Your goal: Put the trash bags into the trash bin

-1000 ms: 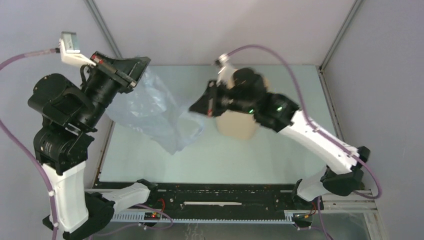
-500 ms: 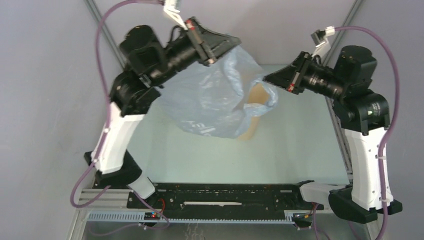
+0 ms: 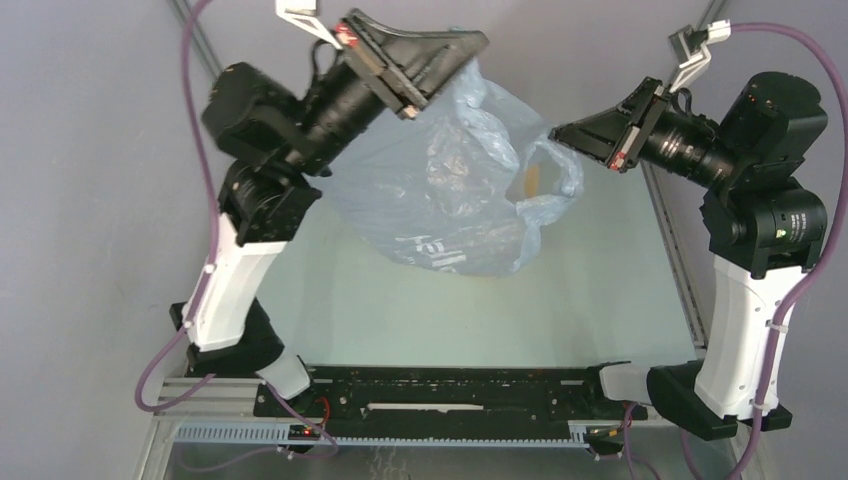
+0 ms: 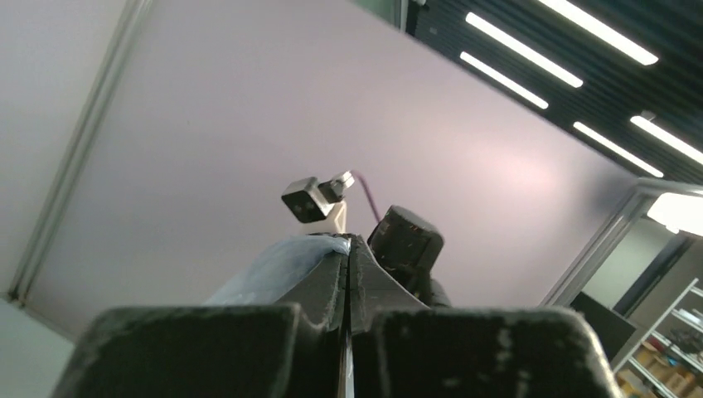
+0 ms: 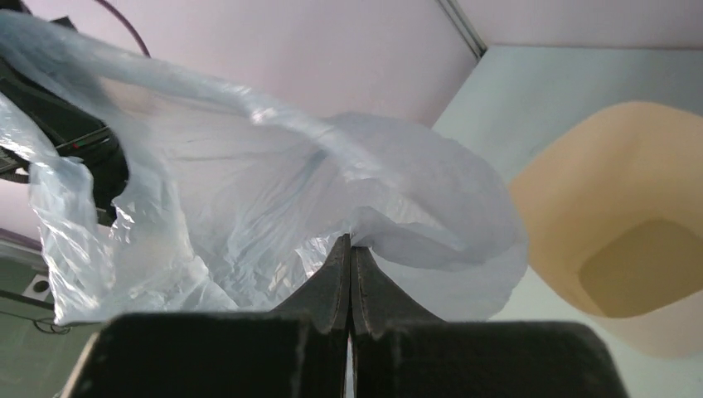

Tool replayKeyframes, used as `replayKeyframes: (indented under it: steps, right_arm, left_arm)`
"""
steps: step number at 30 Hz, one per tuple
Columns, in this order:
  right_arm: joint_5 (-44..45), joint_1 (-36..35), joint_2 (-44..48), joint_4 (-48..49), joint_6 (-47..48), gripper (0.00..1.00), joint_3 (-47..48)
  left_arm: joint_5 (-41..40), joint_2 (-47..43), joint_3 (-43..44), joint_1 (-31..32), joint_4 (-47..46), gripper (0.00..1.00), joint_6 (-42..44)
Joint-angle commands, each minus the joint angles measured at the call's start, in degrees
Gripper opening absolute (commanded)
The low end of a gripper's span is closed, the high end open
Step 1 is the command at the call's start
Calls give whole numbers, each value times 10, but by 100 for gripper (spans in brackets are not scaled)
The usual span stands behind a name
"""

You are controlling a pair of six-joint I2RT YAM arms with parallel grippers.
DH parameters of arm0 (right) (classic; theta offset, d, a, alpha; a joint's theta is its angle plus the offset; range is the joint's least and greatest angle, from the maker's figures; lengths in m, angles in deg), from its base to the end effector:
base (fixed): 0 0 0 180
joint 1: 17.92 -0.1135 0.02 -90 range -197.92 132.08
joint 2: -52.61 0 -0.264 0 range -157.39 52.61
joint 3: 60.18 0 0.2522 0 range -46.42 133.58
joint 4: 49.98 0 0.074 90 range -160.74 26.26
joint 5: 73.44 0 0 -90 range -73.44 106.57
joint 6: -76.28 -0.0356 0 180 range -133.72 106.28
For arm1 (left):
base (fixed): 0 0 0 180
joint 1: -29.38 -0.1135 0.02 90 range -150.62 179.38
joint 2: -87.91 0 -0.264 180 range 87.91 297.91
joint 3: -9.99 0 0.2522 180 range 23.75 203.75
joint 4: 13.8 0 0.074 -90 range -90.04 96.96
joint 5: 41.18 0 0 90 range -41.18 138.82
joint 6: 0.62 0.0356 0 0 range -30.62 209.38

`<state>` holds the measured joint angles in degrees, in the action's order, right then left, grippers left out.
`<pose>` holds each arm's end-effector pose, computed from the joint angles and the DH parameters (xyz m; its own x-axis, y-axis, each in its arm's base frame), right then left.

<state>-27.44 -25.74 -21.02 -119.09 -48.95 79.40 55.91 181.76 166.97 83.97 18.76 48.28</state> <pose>0.1431 0.0446 0.5916 -0.4975 0.3505 -0.7935 -0.6097 0.5094 0.6073 0.1389 -0.2029 0.6575 -0.3501 -0.6334 -0.6901 0.8496 0.0955 -0.5187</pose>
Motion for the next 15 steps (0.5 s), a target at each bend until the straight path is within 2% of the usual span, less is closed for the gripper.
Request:
replayKeyframes:
  steps: [1, 3, 6, 9, 12, 15]
  right_arm:
    - [-16, 11, -6, 51, -39, 0, 36]
    - [-6, 23, -3, 54, -38, 0, 36]
    - [-38, 54, -13, 62, -52, 0, 44]
    - [-12, 87, -11, 17, -41, 0, 40]
    - [-7, 124, 13, -5, -40, 0, -7]
    - [23, 125, 37, -43, -9, 0, -39]
  left_arm:
    - [-12, -39, -11, -1, -63, 0, 24]
    - [-2, -27, -6, -2, -71, 0, 22]
    - [18, -4, 9, -7, -93, 0, 9]
    - [15, 4, -15, -20, -94, 0, -7]
    - [16, 4, -57, -31, -105, 0, -24]
    - [31, 25, -61, -38, -110, 0, -34]
